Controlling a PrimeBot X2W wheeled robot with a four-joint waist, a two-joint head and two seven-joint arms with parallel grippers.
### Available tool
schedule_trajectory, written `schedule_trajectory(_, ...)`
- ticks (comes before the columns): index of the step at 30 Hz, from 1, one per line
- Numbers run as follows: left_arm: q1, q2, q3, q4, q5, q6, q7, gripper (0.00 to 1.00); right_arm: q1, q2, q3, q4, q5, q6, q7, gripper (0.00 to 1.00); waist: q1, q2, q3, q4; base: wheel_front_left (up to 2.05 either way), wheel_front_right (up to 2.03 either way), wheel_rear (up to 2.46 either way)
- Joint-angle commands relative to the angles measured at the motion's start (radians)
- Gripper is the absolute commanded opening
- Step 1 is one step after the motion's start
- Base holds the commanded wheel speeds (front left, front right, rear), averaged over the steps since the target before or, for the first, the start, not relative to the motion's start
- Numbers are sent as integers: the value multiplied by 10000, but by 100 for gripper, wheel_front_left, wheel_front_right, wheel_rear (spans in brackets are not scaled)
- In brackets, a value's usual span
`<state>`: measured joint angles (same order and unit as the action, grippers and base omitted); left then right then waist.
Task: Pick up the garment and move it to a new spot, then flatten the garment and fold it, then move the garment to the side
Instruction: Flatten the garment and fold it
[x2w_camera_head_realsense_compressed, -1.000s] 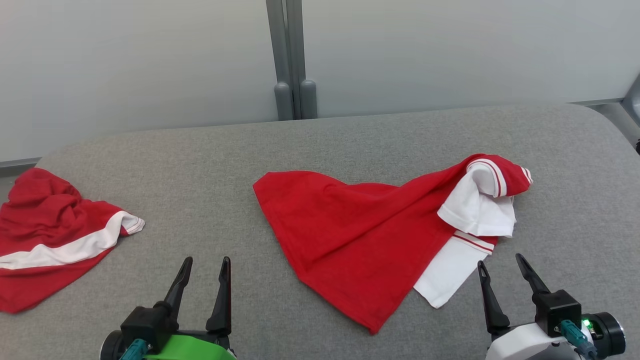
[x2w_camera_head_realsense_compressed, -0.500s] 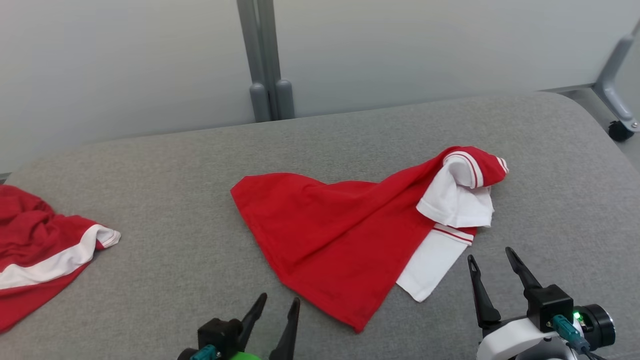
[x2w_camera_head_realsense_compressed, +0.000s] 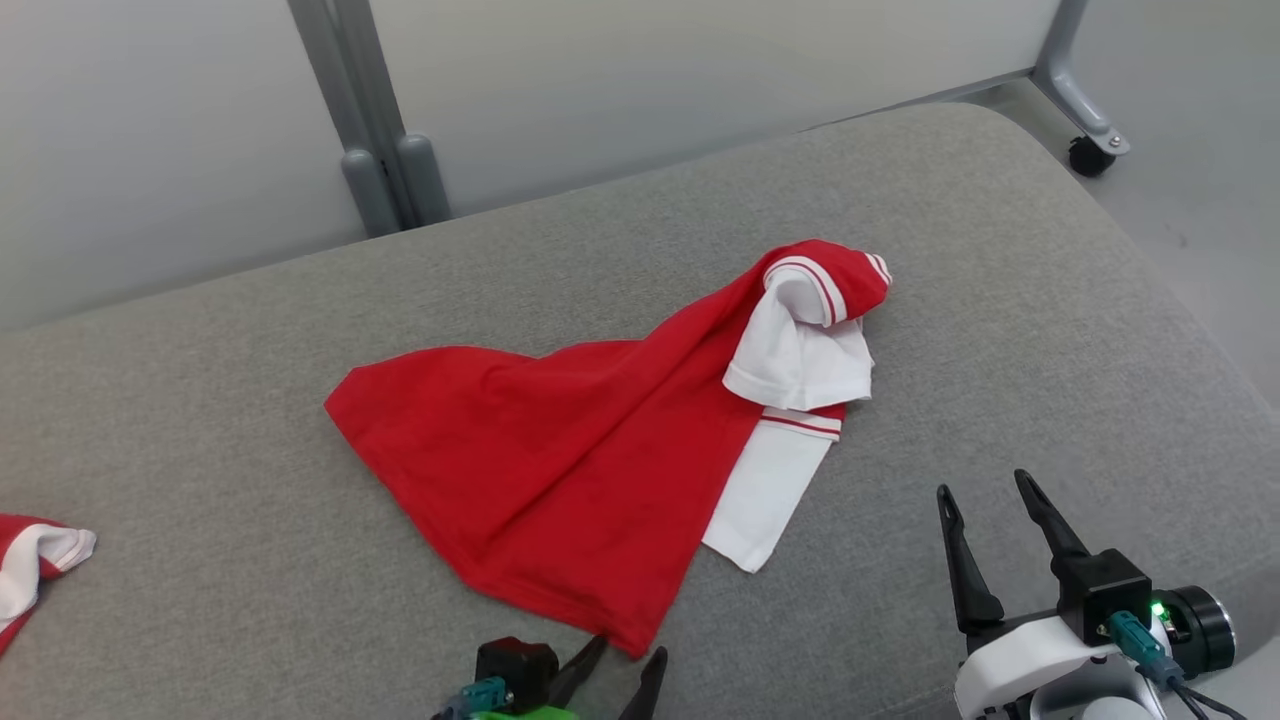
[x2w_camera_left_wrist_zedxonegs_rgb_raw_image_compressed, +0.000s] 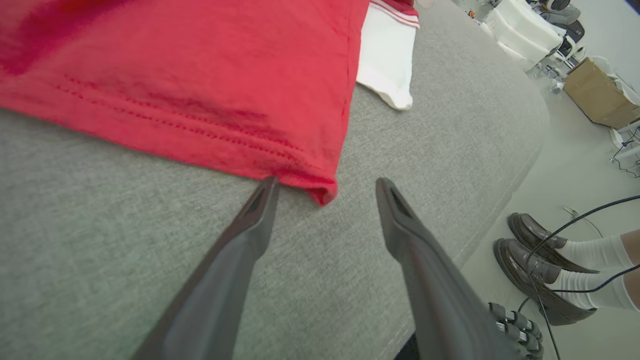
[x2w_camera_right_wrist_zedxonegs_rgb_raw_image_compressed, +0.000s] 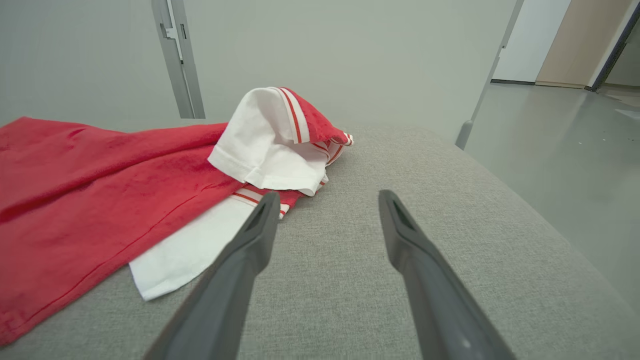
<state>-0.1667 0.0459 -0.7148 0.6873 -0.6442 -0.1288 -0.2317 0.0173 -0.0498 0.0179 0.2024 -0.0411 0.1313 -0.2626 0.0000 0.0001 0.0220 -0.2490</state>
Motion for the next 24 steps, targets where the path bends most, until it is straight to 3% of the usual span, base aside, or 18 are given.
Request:
schedule_trajectory(1,-335,82,-39,254,-183,-9,-58,100,-92,-11,24,-79,64,-10,-33,100,0,-1,396,-455,0,0,0)
schedule_trajectory(10,-985,92,-482,1525,-738,763,191,100,-227,-14,81,-202,208,-10,-33,100,0,-1,675,-695,0,0,0)
schedule_trajectory(18,-1315,176,-860,2238,-1307,1720,527,100,-214,-15,10,-223,313,-10,-33,100,0,-1,740,-619,0,0,0)
schedule_trajectory(19,-1352,204,-888,2279,-1360,1744,478,84,-184,-13,13,-207,335,-10,-33,100,0,-1,727,-565,0,0,0)
schedule_trajectory(20,-1393,215,-857,2310,-1396,1817,378,56,-162,-15,3,-199,351,-10,-33,100,0,-1,715,-505,0,0,0)
schedule_trajectory(21,-1439,252,-825,2348,-1454,1868,292,0,-143,-13,-16,-181,381,-10,-33,100,0,-1,694,-431,0,0,0)
schedule_trajectory(24,-1463,250,-781,2433,-1484,1848,104,0,-89,-13,-47,-135,399,-10,-33,100,0,-1,616,-190,0,0,0)
